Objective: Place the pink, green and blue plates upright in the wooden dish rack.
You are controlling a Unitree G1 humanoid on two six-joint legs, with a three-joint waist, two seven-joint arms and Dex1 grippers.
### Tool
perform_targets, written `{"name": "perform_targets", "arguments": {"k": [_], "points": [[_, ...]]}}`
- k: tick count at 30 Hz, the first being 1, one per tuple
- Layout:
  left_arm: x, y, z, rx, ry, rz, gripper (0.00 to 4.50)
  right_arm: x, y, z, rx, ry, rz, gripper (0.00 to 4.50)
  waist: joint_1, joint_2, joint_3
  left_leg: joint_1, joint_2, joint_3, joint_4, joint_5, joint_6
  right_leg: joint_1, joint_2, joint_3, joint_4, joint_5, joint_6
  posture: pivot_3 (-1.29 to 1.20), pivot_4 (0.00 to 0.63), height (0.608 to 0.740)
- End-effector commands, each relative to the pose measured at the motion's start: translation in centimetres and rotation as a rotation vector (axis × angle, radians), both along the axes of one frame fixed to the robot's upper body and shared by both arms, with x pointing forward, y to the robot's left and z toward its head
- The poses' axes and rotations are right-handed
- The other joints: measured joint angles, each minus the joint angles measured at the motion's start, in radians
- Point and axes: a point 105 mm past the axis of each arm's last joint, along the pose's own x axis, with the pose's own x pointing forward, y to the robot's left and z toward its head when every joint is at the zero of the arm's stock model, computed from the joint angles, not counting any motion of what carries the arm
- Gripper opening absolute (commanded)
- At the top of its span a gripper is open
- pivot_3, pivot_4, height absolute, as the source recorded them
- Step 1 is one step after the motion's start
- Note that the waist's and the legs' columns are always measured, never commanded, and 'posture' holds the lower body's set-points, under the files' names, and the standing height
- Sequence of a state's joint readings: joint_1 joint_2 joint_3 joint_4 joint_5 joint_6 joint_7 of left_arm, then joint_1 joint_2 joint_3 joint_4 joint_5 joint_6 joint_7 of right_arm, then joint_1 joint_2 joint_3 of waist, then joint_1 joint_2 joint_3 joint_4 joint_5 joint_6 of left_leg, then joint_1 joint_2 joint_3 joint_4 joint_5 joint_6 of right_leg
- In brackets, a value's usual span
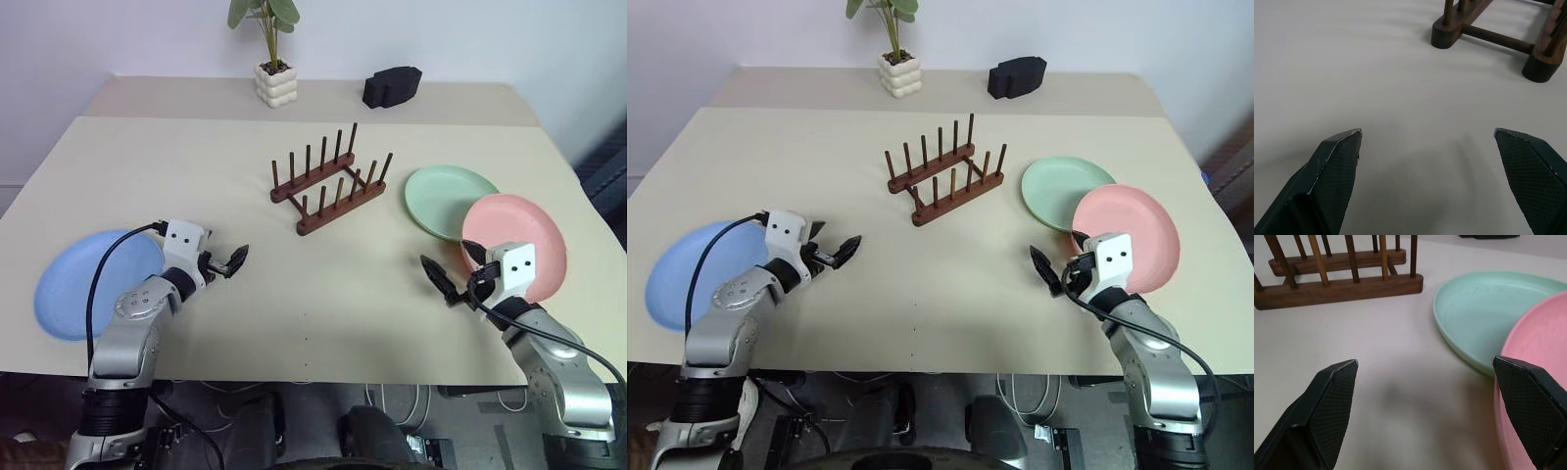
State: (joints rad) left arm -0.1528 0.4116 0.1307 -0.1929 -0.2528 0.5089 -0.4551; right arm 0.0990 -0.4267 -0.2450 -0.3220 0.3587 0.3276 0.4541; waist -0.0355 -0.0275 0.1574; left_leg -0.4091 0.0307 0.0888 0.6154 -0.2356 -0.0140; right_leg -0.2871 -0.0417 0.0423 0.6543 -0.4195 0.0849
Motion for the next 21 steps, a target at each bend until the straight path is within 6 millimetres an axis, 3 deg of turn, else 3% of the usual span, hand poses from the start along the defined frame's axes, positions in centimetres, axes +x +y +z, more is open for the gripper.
{"name": "perform_targets", "arguments": {"k": [1, 8, 11, 21], "points": [[-0.2, -0.6, 1.1, -0.007, -0.036, -0.029, 4.45, -0.3, 0.8, 1.3, 0.005, -0.054, 0.016, 4.50, 0.000, 0.000, 0.000, 0.000, 0.000, 0.000, 0.000, 0.000, 0.000, 0.000, 0.000, 0.000, 0.000, 0.000, 0.000, 0.00, 0.150, 0.740], [-0.3, -1.0, 0.9, -0.039, -0.041, -0.009, 4.45, 0.6, 1.8, 1.4, 0.019, -0.054, 0.051, 4.50, -0.003, 0.000, 0.000, 0.000, 0.000, 0.000, 0.000, 0.000, 0.000, 0.000, 0.000, 0.000, 0.000, 0.000, 0.000, 0.00, 0.150, 0.740], [-0.6, -1.6, 0.6, -0.037, -0.032, -0.021, 4.45, 0.7, 1.1, 1.5, 0.008, -0.050, 0.034, 4.50, -0.001, 0.000, 0.000, 0.000, 0.000, 0.000, 0.000, 0.000, 0.000, 0.000, 0.000, 0.000, 0.000, 0.000, 0.000, 0.00, 0.150, 0.740], [-0.8, -1.4, -0.1, -0.033, -0.012, -0.028, 4.45, -0.3, 1.1, 0.9, 0.007, -0.027, 0.023, 4.50, 0.003, 0.000, 0.000, 0.000, 0.000, 0.000, 0.000, 0.000, 0.000, 0.000, 0.000, 0.000, 0.000, 0.000, 0.000, 0.00, 0.150, 0.740]]}}
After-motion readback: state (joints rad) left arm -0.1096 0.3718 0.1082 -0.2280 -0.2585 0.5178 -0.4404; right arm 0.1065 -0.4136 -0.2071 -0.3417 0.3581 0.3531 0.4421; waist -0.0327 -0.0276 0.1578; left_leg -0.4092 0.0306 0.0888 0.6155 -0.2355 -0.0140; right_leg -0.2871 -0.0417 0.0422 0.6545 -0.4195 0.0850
